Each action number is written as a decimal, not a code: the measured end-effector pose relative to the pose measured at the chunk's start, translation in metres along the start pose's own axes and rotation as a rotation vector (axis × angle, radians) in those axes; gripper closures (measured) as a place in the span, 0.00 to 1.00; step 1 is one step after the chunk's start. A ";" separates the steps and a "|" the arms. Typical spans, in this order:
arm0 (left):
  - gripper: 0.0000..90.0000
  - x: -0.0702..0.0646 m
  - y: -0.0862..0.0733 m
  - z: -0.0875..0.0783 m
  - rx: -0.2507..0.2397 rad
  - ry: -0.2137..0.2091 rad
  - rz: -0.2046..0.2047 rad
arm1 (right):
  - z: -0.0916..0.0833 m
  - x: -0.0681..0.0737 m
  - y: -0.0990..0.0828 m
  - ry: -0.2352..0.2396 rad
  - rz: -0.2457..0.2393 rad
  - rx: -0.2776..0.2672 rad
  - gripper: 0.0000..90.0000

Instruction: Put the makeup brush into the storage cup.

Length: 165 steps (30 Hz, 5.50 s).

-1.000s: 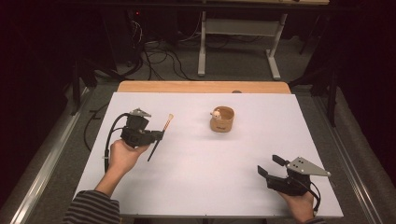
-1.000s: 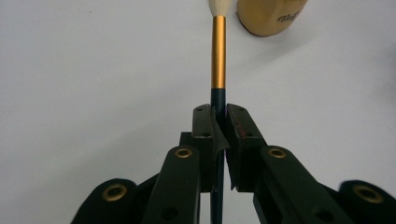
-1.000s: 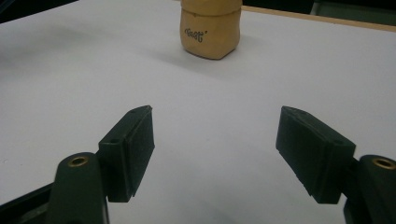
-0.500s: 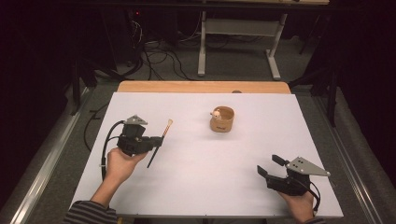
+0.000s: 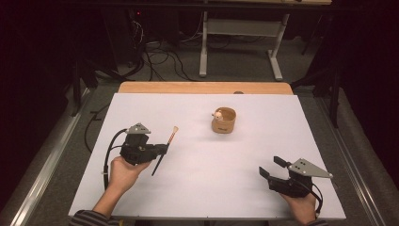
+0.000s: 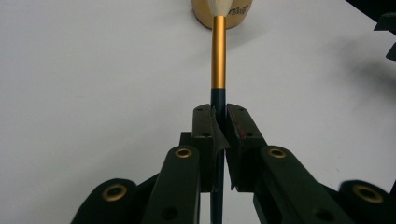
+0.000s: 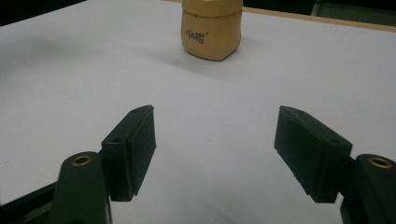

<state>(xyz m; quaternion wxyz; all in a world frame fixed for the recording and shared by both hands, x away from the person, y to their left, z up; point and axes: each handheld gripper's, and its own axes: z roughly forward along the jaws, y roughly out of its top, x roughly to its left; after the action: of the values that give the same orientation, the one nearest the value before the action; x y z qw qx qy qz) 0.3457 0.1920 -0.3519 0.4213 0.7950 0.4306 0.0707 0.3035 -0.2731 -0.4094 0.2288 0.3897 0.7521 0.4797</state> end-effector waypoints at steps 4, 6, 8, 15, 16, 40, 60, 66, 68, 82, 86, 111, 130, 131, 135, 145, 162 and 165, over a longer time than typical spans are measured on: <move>0.92 -0.003 -0.003 0.002 -0.004 -0.011 0.006 | 0.000 0.000 0.000 -0.001 0.000 0.001 0.35; 0.92 -0.006 -0.005 0.002 -0.010 -0.019 0.010 | 0.001 0.000 0.000 0.000 -0.002 0.000 0.35; 0.92 -0.007 -0.007 0.003 -0.012 -0.028 0.014 | 0.000 0.001 0.000 0.000 -0.003 0.002 0.36; 0.92 -0.016 -0.011 0.008 -0.024 -0.053 0.040 | 0.000 0.001 -0.001 -0.009 0.006 0.002 0.36; 0.92 -0.018 -0.012 0.010 -0.027 -0.059 0.047 | 0.000 0.001 -0.001 -0.010 0.007 0.001 0.36; 0.92 -0.042 -0.017 0.025 -0.060 -0.127 0.131 | 0.004 0.008 0.005 0.032 0.003 0.046 0.37; 0.92 -0.060 -0.007 0.041 -0.078 -0.151 0.196 | 0.012 0.026 0.019 0.135 -0.040 0.026 0.46; 0.92 -0.066 -0.002 0.047 -0.083 -0.164 0.211 | 0.016 0.033 0.022 0.173 -0.053 0.026 0.49; 0.92 -0.067 0.000 0.047 -0.087 -0.167 0.213 | 0.019 0.035 0.024 0.183 -0.065 0.028 0.50; 0.92 -0.082 0.007 0.057 -0.094 -0.175 0.265 | 0.034 0.054 0.036 0.260 -0.070 0.008 0.54; 0.92 -0.083 0.007 0.058 -0.095 -0.175 0.268 | 0.038 0.057 0.039 0.292 -0.068 -0.005 0.56; 0.92 -0.088 0.005 0.060 -0.108 -0.173 0.293 | 0.058 0.078 0.049 0.393 -0.048 0.004 0.61; 0.92 -0.093 0.003 0.062 -0.114 -0.164 0.321 | 0.059 0.073 0.063 0.425 0.034 -0.045 0.61; 0.92 -0.093 0.003 0.062 -0.113 -0.165 0.322 | 0.059 0.073 0.063 0.428 0.038 -0.045 0.61; 0.92 -0.095 0.002 0.062 -0.114 -0.166 0.329 | 0.061 0.072 0.064 0.442 0.060 -0.045 0.62; 0.92 -0.099 0.002 0.063 -0.121 -0.171 0.342 | 0.063 0.072 0.066 0.466 0.084 -0.049 0.65; 0.92 -0.101 0.001 0.063 -0.134 -0.173 0.352 | 0.067 0.072 0.066 0.507 0.136 -0.064 0.75; 0.92 -0.102 0.001 0.062 -0.137 -0.173 0.353 | 0.068 0.073 0.066 0.514 0.138 -0.063 0.76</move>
<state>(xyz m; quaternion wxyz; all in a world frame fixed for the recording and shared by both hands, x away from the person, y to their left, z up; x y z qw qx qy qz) 0.3131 0.0781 -0.3655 0.4909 0.8306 0.2412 0.1039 0.3336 -0.1620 -0.3772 0.0091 0.2983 0.7416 0.6007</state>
